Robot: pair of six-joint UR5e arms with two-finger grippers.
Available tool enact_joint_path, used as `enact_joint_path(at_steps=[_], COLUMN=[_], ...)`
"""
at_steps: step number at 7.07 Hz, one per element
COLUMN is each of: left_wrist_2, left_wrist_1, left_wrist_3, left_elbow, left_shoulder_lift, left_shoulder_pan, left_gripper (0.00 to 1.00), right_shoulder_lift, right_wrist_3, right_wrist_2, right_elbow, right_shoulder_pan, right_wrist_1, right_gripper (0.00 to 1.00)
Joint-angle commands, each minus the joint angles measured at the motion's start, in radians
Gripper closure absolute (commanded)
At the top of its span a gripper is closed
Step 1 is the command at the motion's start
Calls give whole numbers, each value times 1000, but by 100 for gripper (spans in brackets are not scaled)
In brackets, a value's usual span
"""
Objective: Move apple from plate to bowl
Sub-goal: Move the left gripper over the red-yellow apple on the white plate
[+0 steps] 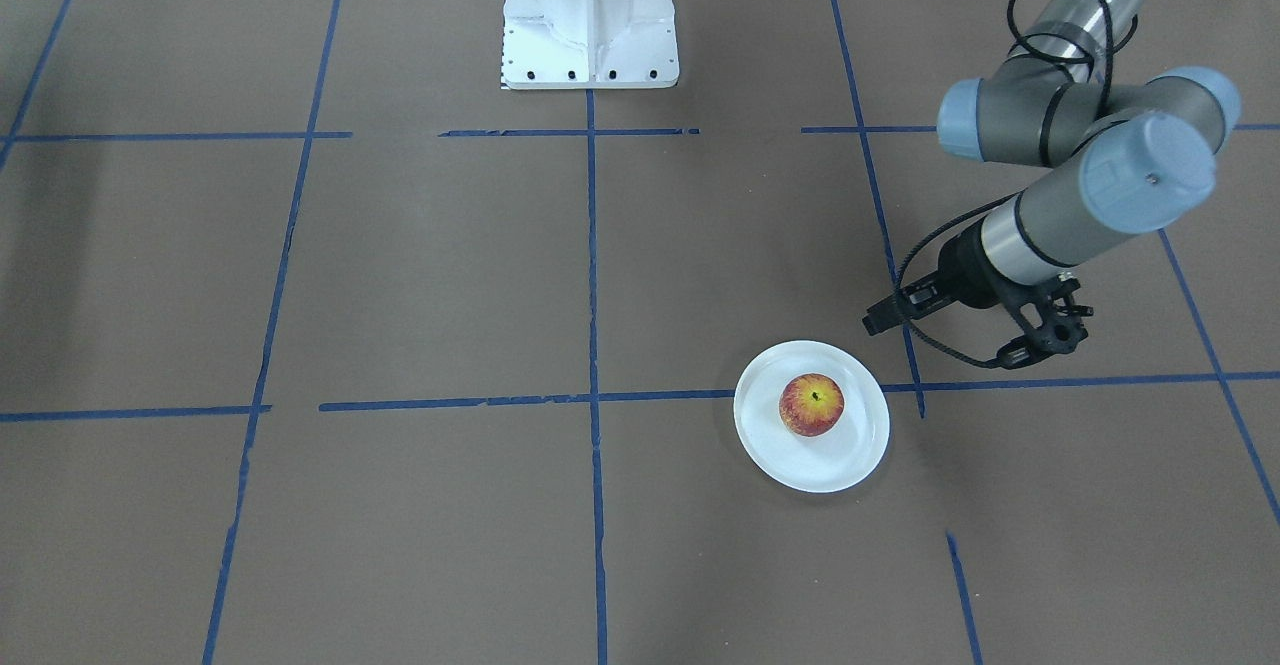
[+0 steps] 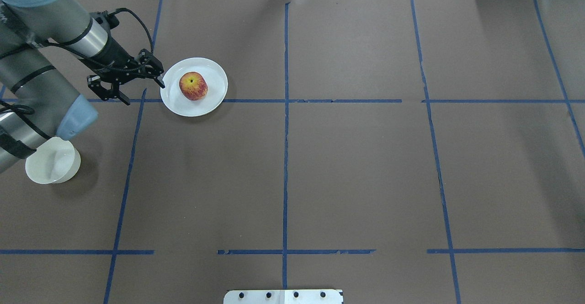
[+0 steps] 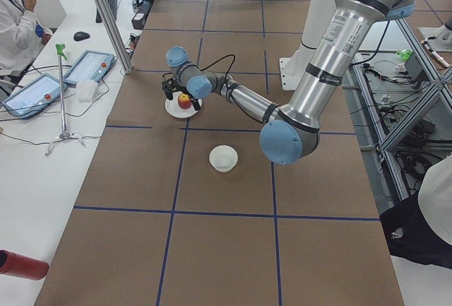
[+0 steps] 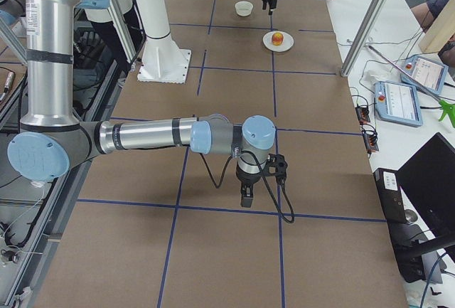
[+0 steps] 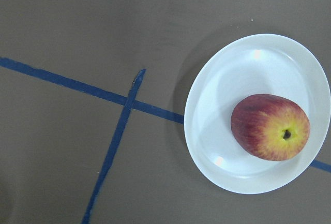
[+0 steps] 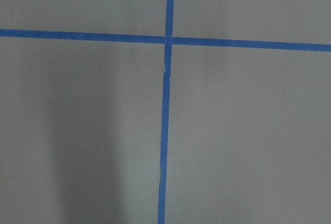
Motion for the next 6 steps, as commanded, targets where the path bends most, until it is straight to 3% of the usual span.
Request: enact_joint_path(at_steps=[1, 3, 6], left_wrist_2=[65, 97, 194], left_wrist_1=[-3, -6, -98], left_wrist_3=[-89, -97, -129], left_elbow=[108, 118, 249], left_shoulder_lift=[-93, -131, -203], left_shoulder_pan=[28, 33, 51], left_gripper=[0, 0, 0], right_shoulder_lift=[0, 0, 0], right_wrist_3=[-2, 0, -2], right_wrist_2=[0, 0, 0], right_elbow=[0, 0, 0], right_shoulder_pan=[0, 0, 0], right_wrist_1=[0, 0, 0], right_gripper=[0, 0, 0])
